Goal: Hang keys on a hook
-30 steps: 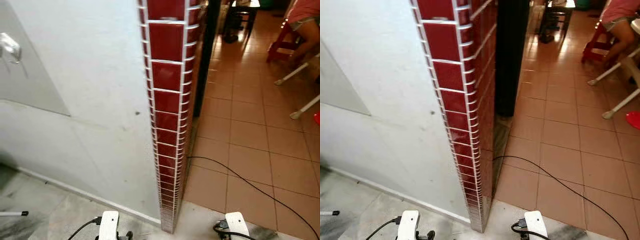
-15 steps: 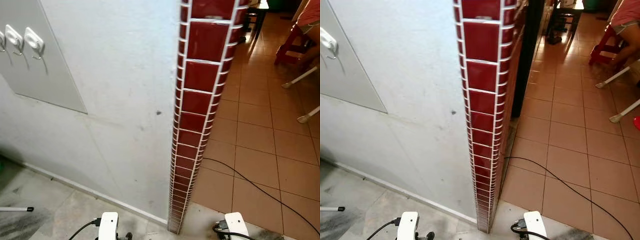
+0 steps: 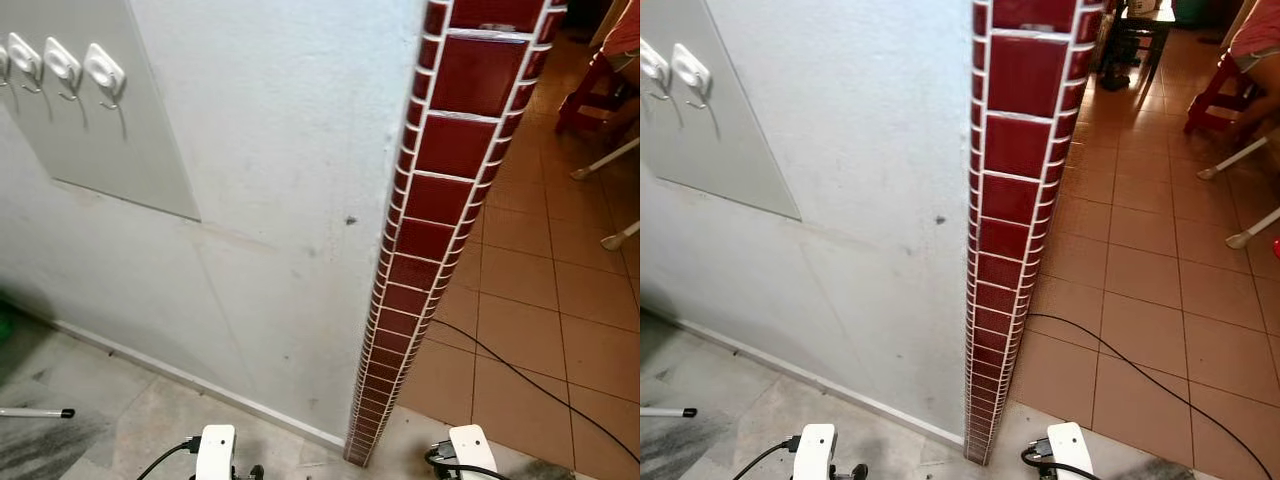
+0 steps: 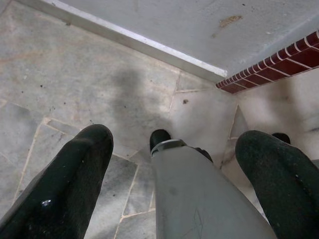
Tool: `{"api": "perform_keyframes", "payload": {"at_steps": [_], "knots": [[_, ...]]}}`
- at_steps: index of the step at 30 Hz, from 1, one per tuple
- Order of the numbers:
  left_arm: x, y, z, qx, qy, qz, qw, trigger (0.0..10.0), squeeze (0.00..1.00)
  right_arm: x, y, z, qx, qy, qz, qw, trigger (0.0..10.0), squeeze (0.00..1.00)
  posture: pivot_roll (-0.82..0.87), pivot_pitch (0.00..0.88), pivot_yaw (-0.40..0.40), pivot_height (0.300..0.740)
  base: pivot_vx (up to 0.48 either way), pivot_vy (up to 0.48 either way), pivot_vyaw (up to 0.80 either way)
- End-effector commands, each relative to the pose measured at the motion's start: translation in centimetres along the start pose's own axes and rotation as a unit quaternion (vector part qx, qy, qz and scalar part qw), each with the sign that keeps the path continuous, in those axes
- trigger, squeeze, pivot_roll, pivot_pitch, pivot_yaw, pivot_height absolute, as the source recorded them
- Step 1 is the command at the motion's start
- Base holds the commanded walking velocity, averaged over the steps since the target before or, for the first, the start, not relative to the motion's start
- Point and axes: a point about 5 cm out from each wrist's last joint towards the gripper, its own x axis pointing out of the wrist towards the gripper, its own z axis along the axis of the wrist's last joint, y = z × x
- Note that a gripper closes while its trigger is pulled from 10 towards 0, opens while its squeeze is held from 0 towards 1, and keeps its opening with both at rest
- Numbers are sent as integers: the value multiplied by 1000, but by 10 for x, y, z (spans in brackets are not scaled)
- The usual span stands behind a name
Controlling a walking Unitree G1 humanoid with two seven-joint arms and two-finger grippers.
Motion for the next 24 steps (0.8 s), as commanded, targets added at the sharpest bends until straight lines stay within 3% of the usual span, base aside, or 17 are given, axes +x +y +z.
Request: {"api": "perform_keyframes", "payload": {"at_steps": [1,24], "knots": [[-1,2,-2,1,4,3,1000,10000,0,0,1,0,-3,0,1,1000,10000,0,-102,0,19,740,0,428,0],[-1,3,-2,-1,4,4,1000,10000,0,0,2,-2,-2,3,1,1000,10000,0,-102,0,19,740,0,456,0]]}}
